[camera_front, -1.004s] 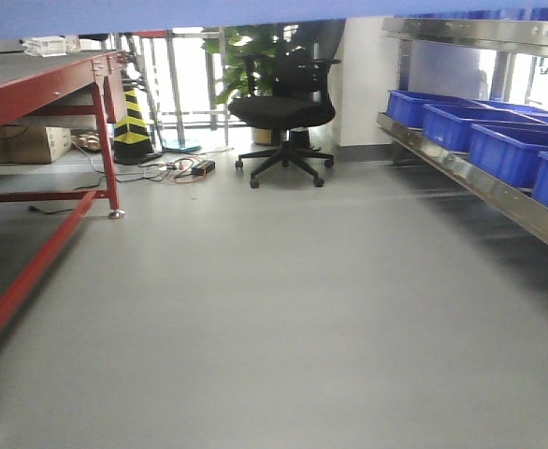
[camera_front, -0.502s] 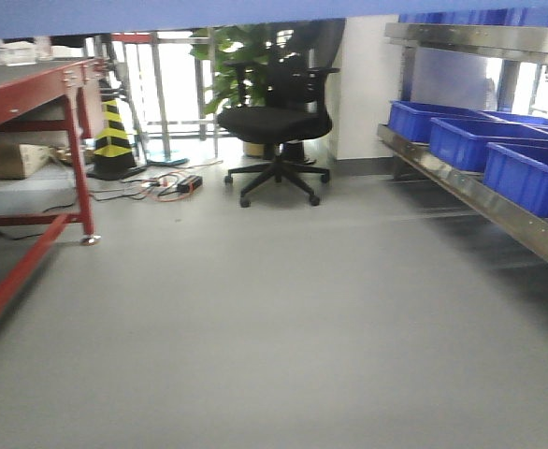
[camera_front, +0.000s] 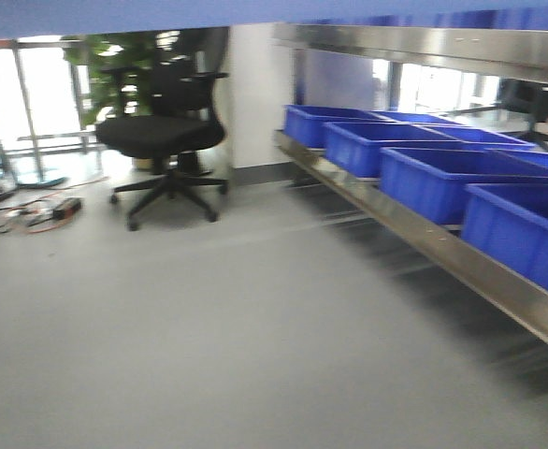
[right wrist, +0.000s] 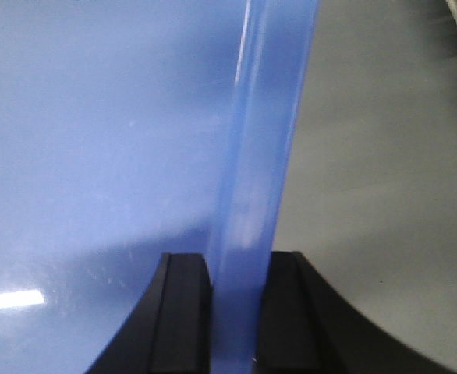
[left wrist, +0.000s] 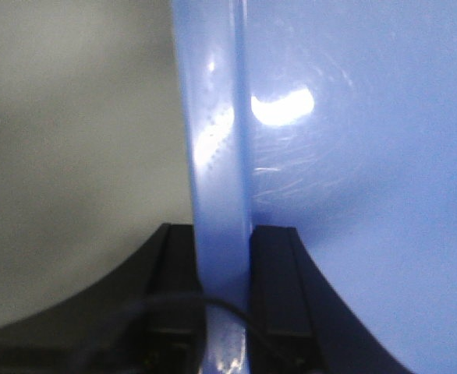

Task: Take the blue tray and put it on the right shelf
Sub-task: 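Drive the base up to the steel shelf rack with blue bins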

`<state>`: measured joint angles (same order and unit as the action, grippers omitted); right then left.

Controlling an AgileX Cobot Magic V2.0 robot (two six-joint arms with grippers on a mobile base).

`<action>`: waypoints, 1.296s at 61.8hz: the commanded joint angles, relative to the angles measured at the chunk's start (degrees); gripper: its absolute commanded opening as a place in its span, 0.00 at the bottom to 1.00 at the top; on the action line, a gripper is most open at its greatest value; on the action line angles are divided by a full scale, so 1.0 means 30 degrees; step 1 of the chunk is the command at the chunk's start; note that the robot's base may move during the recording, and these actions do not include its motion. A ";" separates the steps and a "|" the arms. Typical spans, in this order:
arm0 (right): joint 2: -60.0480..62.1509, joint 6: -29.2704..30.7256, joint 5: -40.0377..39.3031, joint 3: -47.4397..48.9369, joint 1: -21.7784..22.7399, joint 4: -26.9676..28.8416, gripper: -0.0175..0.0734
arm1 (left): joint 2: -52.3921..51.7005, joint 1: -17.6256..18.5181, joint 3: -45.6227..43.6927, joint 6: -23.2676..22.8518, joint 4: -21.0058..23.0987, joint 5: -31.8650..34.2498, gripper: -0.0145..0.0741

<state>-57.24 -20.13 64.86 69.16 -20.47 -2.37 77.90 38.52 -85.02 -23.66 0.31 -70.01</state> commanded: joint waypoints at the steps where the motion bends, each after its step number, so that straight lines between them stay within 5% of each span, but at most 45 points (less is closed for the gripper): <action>1: 0.0409 0.0470 -0.1183 0.0772 0.0111 -0.0946 0.25 | -0.0606 0.0106 -0.0523 0.0390 -0.0799 -0.2117 0.11; 80: 0.0409 0.0470 -0.1171 0.0772 0.0111 -0.0946 0.25 | -0.0606 0.0106 -0.0523 0.0390 -0.0799 -0.2117 0.11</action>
<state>-57.24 -20.03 64.86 69.16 -20.47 -2.37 77.90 38.52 -85.02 -23.66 0.31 -70.01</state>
